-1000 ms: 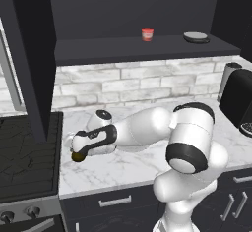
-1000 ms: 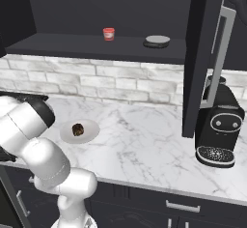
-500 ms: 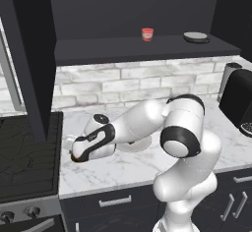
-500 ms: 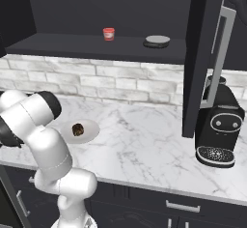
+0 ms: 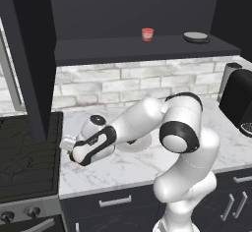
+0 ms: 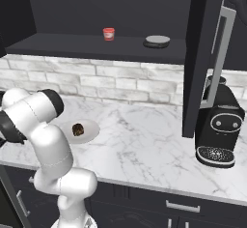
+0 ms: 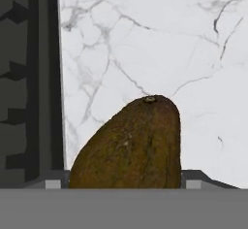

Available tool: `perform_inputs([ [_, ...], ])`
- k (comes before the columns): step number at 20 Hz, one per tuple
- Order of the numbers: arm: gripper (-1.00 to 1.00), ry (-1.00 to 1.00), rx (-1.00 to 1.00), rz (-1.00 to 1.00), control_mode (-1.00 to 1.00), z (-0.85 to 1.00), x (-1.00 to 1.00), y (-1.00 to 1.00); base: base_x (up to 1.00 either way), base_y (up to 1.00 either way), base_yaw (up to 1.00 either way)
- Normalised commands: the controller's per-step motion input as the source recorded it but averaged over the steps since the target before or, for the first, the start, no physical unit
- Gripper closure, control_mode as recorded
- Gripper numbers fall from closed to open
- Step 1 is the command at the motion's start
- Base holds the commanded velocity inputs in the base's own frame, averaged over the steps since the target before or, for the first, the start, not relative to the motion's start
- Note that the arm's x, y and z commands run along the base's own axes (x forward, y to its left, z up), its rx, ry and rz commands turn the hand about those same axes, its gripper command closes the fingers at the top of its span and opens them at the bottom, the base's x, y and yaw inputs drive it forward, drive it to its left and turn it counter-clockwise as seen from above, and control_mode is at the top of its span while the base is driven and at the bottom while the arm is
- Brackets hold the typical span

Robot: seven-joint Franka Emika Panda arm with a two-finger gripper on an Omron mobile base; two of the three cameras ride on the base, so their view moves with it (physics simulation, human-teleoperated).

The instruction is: Pick the avocado and bread from the counter and place them on the plate. Then pick the jam from the cabinet and place it next to the plate. Lastly close the cabinet door.

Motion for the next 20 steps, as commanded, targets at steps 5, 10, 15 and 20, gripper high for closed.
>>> perform_inputs([
  [5,1.0,-0.1,0.02,-0.06,-1.0,0.61,0.0,-0.08,0.0,0.0,0.0],
  [10,1.0,-0.05,-0.02,-0.06,-1.0,0.78,0.0,-0.23,0.0,0.0,0.0],
  [15,1.0,0.0,-0.03,-0.11,-1.0,0.67,0.0,-0.53,0.0,0.0,0.0],
  [20,1.0,0.0,-0.03,-0.14,-1.0,0.51,0.05,-0.71,0.0,0.0,0.0],
])
